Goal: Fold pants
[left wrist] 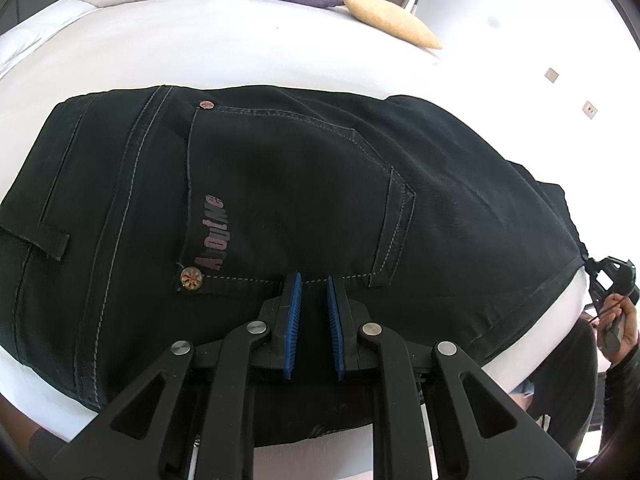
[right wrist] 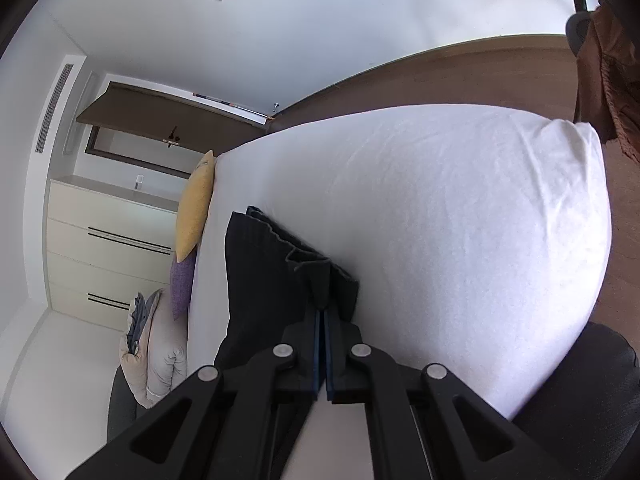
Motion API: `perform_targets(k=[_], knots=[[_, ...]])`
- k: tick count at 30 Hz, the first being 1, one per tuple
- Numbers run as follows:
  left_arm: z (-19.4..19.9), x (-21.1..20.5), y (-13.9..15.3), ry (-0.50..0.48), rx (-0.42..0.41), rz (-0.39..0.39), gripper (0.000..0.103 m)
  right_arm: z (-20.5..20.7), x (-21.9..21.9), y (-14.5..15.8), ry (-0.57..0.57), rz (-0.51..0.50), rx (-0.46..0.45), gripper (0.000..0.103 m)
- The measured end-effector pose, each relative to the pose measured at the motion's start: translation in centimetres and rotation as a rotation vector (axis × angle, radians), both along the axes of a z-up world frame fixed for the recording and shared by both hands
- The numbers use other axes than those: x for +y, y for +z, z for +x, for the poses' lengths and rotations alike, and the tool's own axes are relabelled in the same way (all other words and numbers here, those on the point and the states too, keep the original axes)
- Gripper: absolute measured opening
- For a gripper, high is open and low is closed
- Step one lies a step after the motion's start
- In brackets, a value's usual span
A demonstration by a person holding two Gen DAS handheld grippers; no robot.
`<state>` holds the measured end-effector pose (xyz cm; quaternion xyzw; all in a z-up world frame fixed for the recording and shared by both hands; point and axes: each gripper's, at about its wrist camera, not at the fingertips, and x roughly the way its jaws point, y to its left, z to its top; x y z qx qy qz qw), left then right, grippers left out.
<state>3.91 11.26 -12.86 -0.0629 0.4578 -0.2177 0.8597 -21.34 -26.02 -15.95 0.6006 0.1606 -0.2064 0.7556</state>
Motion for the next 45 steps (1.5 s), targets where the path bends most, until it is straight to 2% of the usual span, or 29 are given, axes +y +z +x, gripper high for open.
perform_targets(k=[4, 7, 9, 11, 13, 17, 20, 23, 24, 25, 27, 30, 33, 37, 40, 42, 43, 45], knots=[[-0.3, 0.4, 0.1, 0.004, -0.002, -0.013, 0.014, -0.6, -0.3, 0.8, 0.016, -0.017, 0.025, 0.003], [-0.7, 0.5, 0.2, 0.01, -0.006, -0.011, 0.014, -3.2, -0.4, 3.5, -0.122, -0.12, 0.143, 0.014], [-1.0, 0.9, 0.5, 0.022, -0.003, -0.015, 0.014, -3.9, -0.4, 5.3, -0.113, -0.158, 0.108, 0.014], [-1.3, 0.7, 1.0, 0.045, -0.008, 0.002, 0.014, -2.8, 0.4, 7.6, -0.021, -0.215, 0.074, 0.014], [-1.8, 0.5, 1.7, 0.059, -0.021, 0.022, 0.014, 0.2, 2.4, 9.4, 0.135, -0.237, 0.02, 0.014], [-2.6, -2.2, 3.5, -0.004, -0.051, -0.016, 0.014, 8.8, 9.7, 9.2, 0.513, -0.171, -0.016, 0.014], [-2.7, -5.2, 3.7, -0.078, -0.053, -0.005, 0.014, 14.1, 15.1, 6.7, 0.709, -0.113, 0.062, 0.014], [-2.6, -7.9, 2.4, -0.144, -0.03, 0.022, 0.014, 16.4, 17.9, 3.7, 0.796, -0.136, 0.209, 0.014], [-2.8, -8.4, 1.9, -0.146, -0.021, 0.054, 0.014, 16.2, 18.2, 2.5, 0.807, -0.132, 0.262, 0.012], [-3.3, -8.5, 1.8, -0.142, -0.036, 0.066, 0.014, 15.8, 18.1, 1.9, 0.8, -0.12, 0.27, 0.0], [-3.9, -8.2, 1.8, -0.147, -0.032, 0.067, 0.014, 14.2, 17.6, 1.1, 0.799, -0.103, 0.248, 0.0], [-4.8, -7.6, 1.6, -0.157, -0.023, 0.055, 0.014, 12.4, 17.6, 1.0, 0.8, -0.155, 0.26, 0.0], [-6.0, -6.8, 1.5, -0.154, -0.02, 0.049, 0.014, 11.5, 17.7, 1.1, 0.794, -0.178, 0.265, 0.0], [-7.5, -6.6, 2.0, -0.159, -0.039, 0.083, 0.014, 11.3, 17.6, 1.5, 0.798, -0.183, 0.273, 0.0], [-8.0, -6.3, 3.6, -0.181, -0.066, 0.083, 0.014, 10.7, 17.9, 1.9, 0.81, -0.201, 0.323, 0.0], [-7.5, -6.9, 5.5, -0.204, -0.115, 0.062, 0.014, 10.1, 17.8, 3.0, 0.805, -0.219, 0.335, 0.0], [-7.0, -7.5, 6.5, -0.213, -0.137, 0.051, 0.014, 10.0, 17.6, 3.9, 0.8, -0.214, 0.303, 0.003], [-5.3, -8.9, 8.1, -0.23, -0.157, 0.023, 0.014, 10.4, 17.0, 6.1, 0.788, -0.229, 0.213, 0.003]])
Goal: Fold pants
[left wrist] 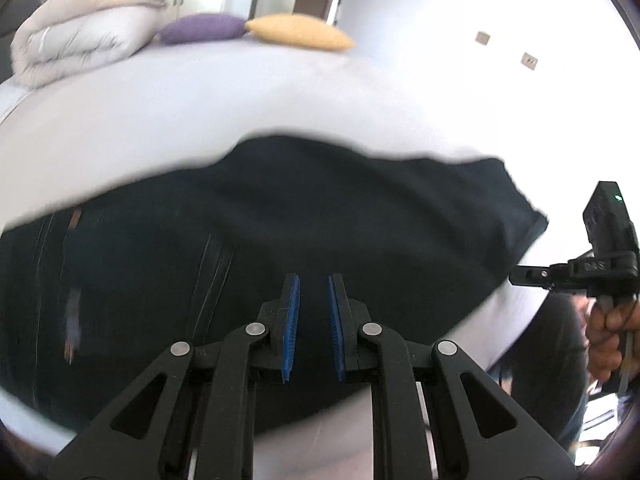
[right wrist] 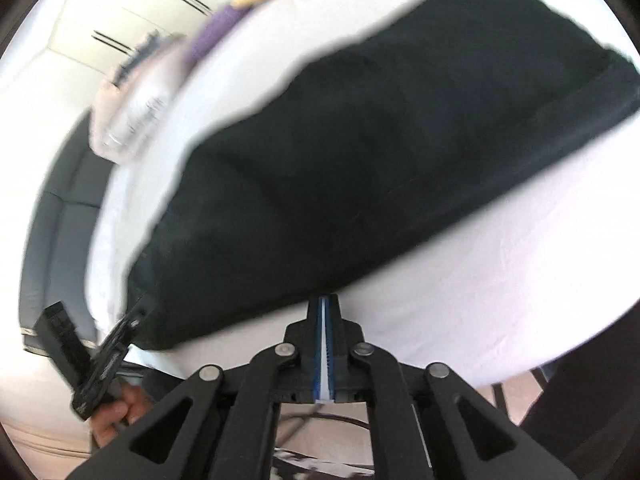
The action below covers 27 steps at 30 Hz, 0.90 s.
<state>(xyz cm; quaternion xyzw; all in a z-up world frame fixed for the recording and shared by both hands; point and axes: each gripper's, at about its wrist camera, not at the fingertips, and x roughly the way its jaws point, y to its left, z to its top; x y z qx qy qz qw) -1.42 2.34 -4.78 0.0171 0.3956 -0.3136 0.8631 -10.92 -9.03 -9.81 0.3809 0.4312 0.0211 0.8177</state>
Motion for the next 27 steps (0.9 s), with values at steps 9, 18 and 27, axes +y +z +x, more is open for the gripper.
perform_targets(k=[9, 18, 27], knots=[[5.5, -3.7, -5.7, -0.008, 0.216, -0.044, 0.014, 11.4, -1.5, -2.0, 0.066, 0.304, -0.081, 0.012], [0.7, -0.1, -6.5, 0.008, 0.212, -0.112, 0.013, 16.4, -3.2, -7.8, -0.003, 0.395, -0.053, 0.0], [0.0, 0.1, -7.5, 0.014, 0.211, -0.156, 0.013, 6.8, -19.4, -7.6, -0.482, 0.337, -0.192, 0.0]])
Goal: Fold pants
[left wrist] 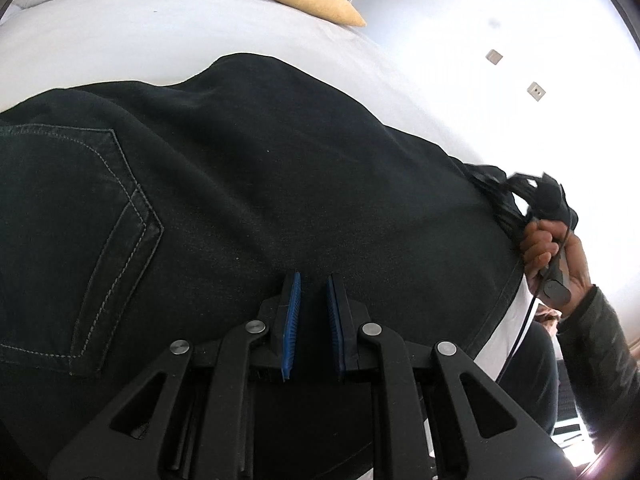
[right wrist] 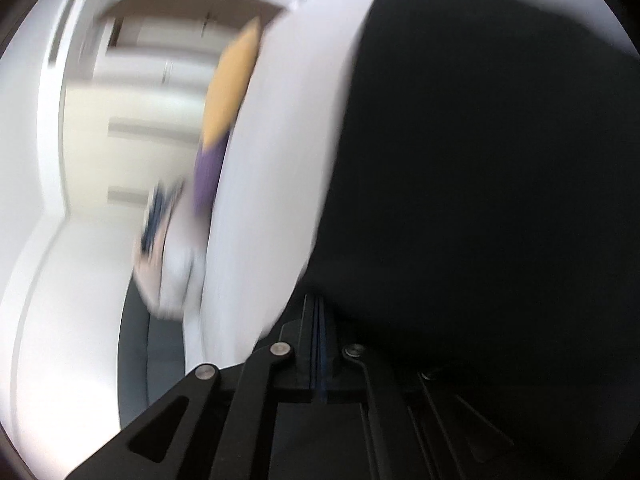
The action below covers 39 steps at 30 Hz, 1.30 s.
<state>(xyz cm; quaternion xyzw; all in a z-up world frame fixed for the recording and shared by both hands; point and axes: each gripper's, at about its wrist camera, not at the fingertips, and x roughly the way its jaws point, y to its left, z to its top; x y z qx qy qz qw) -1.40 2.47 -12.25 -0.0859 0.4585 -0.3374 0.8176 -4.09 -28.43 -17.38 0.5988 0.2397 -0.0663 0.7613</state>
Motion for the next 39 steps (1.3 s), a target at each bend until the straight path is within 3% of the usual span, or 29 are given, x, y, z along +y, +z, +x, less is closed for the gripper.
perform_targets(k=[3, 6, 7, 9, 10, 11, 13, 16, 18, 22, 27, 32, 35, 39], knots=[[0.2, 0.4, -0.3, 0.005, -0.009, -0.006, 0.013, -4.3, -3.4, 1.0, -0.122, -0.035, -0.013, 0.0], [0.8, 0.1, -0.9, 0.011, -0.015, -0.003, 0.013, -8.9, -6.0, 2.1, -0.278, -0.141, 0.098, 0.0], [1.4, -0.7, -0.8, 0.016, -0.014, -0.004, 0.013, -11.0, -6.8, 2.0, -0.319, -0.118, 0.089, 0.001], [1.4, -1.0, -0.9, 0.02, -0.017, -0.005, 0.013, -14.4, -6.5, 2.8, -0.348, -0.131, 0.079, 0.03], [1.4, -1.0, -1.0, 0.024, -0.018, -0.006, 0.013, -15.4, -5.7, 3.4, -0.347, -0.156, 0.07, 0.06], [1.4, -1.2, -1.0, 0.029, -0.018, -0.008, 0.013, -16.6, -4.5, 3.9, -0.339, -0.172, 0.045, 0.082], [1.3, -1.3, -0.9, 0.036, -0.016, -0.007, 0.013, -17.1, -1.6, 4.3, -0.3, -0.148, -0.006, 0.086], [1.3, -1.2, -0.8, 0.043, -0.009, -0.003, 0.013, -16.6, 1.5, 2.7, -0.238, -0.054, -0.028, 0.084], [1.2, -1.1, -0.6, 0.046, -0.003, 0.0, 0.013, -15.6, 3.1, 2.1, -0.238, -0.026, -0.023, 0.078], [1.0, -0.9, -0.5, 0.054, 0.004, -0.004, 0.013, -14.3, 3.4, 1.7, -0.237, 0.031, -0.055, 0.076], [1.0, -0.9, -0.5, 0.06, 0.005, 0.004, 0.013, -12.5, 2.7, 0.4, -0.232, 0.109, -0.096, 0.062], [0.9, -0.6, -0.5, 0.055, 0.009, 0.002, 0.013, -10.8, 0.9, -1.1, -0.25, 0.175, -0.113, 0.011], [0.9, -0.6, -0.4, 0.053, 0.009, 0.004, 0.013, -10.4, 0.7, -1.4, -0.249, 0.185, -0.128, 0.011], [1.0, -0.4, -0.5, 0.053, 0.012, -0.006, 0.013, -10.5, 1.2, 0.5, -0.224, 0.074, -0.088, 0.011]])
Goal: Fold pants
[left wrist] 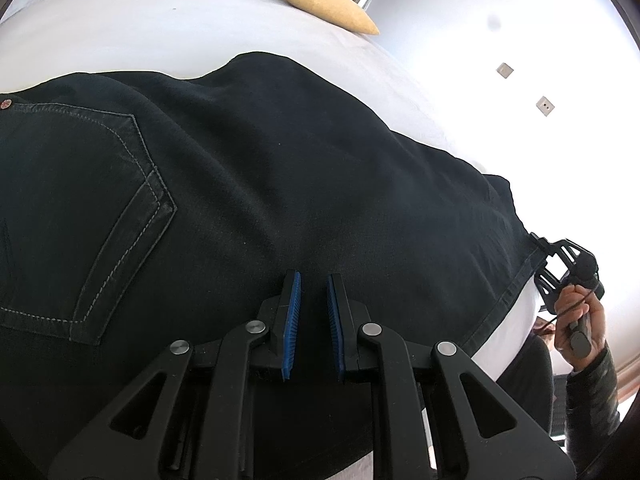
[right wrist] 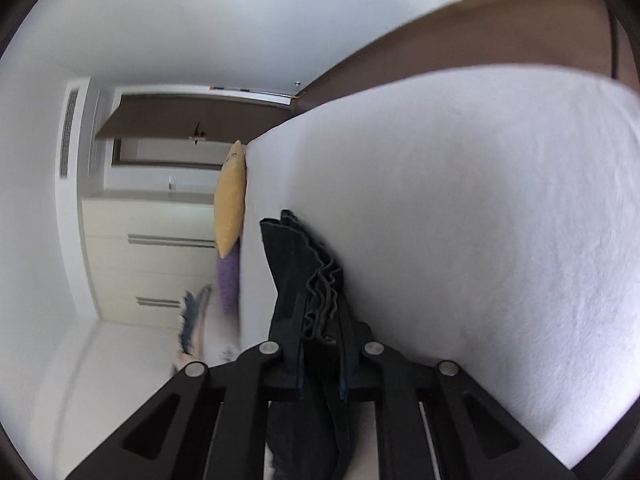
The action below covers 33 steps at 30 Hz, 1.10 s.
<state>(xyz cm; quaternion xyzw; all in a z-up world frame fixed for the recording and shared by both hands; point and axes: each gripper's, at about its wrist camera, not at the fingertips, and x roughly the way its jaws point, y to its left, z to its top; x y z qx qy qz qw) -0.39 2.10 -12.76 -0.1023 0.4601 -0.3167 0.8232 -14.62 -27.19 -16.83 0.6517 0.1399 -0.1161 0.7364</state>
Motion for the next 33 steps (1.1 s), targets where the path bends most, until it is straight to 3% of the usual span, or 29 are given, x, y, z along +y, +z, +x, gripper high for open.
perform_targets(k=[3, 5, 8, 11, 14, 19, 20, 21, 23, 24, 25, 27, 33], knots=[[0.1, 0.3, -0.2, 0.0, 0.003, -0.007, 0.013, 0.3, 0.9, 2.0, 0.024, -0.103, 0.049, 0.012], [0.1, 0.4, -0.2, 0.001, 0.004, -0.011, 0.013, 1.1, 2.7, 4.2, 0.069, -0.23, 0.087, 0.012], [0.1, 0.5, -0.3, 0.002, 0.008, -0.017, 0.013, 4.3, 7.9, 8.3, 0.192, -0.496, 0.155, 0.012], [0.2, 0.8, -0.3, 0.001, 0.01, -0.026, 0.013, 7.0, 13.8, 10.5, 0.306, -0.752, 0.222, 0.012], [0.5, 1.2, -0.3, 0.006, 0.021, -0.046, 0.014, 9.5, 20.5, 10.3, 0.41, -1.062, 0.339, 0.011], [1.1, 1.7, 0.3, 0.045, 0.078, -0.074, 0.014, 11.9, 24.0, 5.0, 0.52, -1.223, 0.528, 0.012], [1.2, 1.6, 0.6, 0.054, 0.088, -0.07, 0.015, 11.8, 24.4, 4.4, 0.519, -1.256, 0.532, 0.012], [1.3, 1.5, 0.8, 0.059, 0.098, -0.07, 0.023, 11.7, 24.7, 4.2, 0.513, -1.292, 0.529, 0.012], [1.5, 1.1, 1.5, 0.06, 0.121, -0.114, 0.064, 11.8, 25.5, 4.1, 0.51, -1.365, 0.545, 0.012], [1.5, 0.9, 2.0, 0.066, 0.122, -0.145, 0.091, 11.9, 25.7, 4.0, 0.507, -1.378, 0.544, 0.012], [1.5, 0.6, 2.6, 0.076, 0.115, -0.162, 0.097, 11.8, 25.8, 4.1, 0.503, -1.387, 0.539, 0.012], [1.7, -0.9, 4.0, 0.042, 0.111, -0.184, 0.097, 11.4, 26.0, 4.8, 0.486, -1.393, 0.518, 0.012], [5.3, -7.8, 5.0, -0.142, 0.248, -0.228, 0.097, 10.0, 28.5, 6.9, 0.476, -1.462, 0.463, 0.012]])
